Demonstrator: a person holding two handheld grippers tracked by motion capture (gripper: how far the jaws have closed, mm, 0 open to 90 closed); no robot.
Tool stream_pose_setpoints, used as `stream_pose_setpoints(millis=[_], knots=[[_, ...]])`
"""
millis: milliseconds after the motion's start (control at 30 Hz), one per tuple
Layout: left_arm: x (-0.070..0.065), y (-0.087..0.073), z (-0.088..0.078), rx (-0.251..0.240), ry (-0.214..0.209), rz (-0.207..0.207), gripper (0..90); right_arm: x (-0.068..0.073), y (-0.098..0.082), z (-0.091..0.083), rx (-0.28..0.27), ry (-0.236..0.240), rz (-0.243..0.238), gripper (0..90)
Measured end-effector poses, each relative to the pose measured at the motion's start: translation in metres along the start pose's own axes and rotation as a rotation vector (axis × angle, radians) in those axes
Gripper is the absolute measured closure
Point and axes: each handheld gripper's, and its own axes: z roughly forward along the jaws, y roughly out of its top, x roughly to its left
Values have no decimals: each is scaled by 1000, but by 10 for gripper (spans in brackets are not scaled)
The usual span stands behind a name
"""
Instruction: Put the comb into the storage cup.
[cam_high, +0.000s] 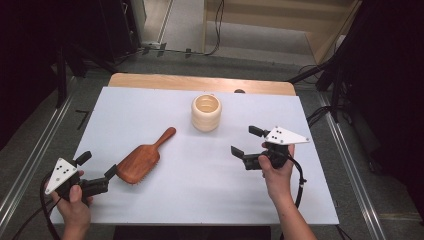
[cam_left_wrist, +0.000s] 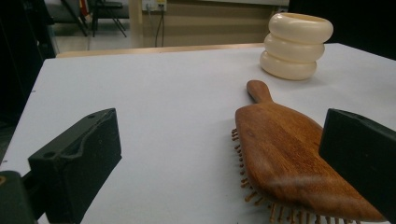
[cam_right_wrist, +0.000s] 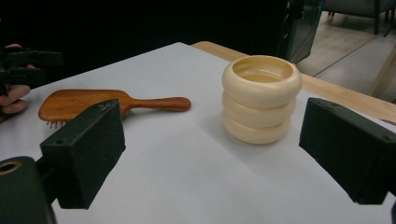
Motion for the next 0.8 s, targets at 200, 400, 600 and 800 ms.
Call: stream_pose_setpoints(millis=[200,400,600,800], knots=[[0,0,0,2,-4,9,0,6,11,20,25,23,-34,153],[0,0,0,0,-5,4,0,11,20,42,59,99,-46,347],[0,0,0,-1,-9,4,0,16,29,65,100,126,-45,627],[0,0,-1,-2,-9,2,0,24,32,88,151,127,-100,839]])
